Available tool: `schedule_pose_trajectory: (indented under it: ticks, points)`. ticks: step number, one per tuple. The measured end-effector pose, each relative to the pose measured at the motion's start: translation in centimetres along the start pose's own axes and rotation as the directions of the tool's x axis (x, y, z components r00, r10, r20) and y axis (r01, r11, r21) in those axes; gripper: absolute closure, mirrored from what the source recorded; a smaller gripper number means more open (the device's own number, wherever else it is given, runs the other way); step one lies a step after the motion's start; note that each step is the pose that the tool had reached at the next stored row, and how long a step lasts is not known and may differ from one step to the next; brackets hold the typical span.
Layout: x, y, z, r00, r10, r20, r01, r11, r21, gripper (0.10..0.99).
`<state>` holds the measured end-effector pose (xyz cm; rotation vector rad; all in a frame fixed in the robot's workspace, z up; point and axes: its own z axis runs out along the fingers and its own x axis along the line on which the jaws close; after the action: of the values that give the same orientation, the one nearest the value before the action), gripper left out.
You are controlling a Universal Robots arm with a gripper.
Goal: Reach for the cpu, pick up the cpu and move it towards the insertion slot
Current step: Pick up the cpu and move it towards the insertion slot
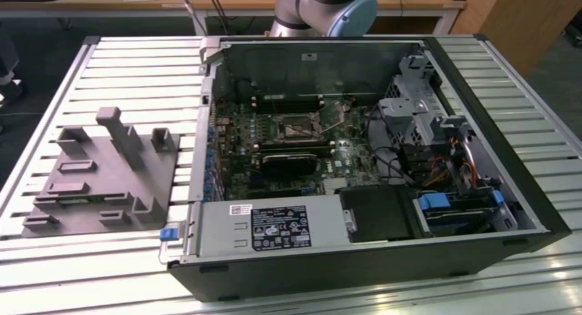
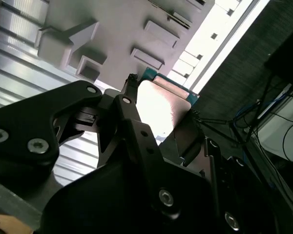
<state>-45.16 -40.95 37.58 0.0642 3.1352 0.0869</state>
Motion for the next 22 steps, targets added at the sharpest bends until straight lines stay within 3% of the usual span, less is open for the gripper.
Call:
schedule_pose_trajectory:
  ticks: [9, 15, 22]
  points:
    - [-0.01, 0.13, -2.29, 1.0000, 0.000, 0.0001, 0.000, 1.0000, 0.000, 0.545]
    - [-0.06, 0.13, -2.33, 1.0000, 0.000, -0.0002, 0.000, 1.0000, 0.000, 0.545]
    - [-1.10, 0.17, -2.32, 1.0000, 0.000, -0.0001, 0.000, 1.0000, 0.000, 0.545]
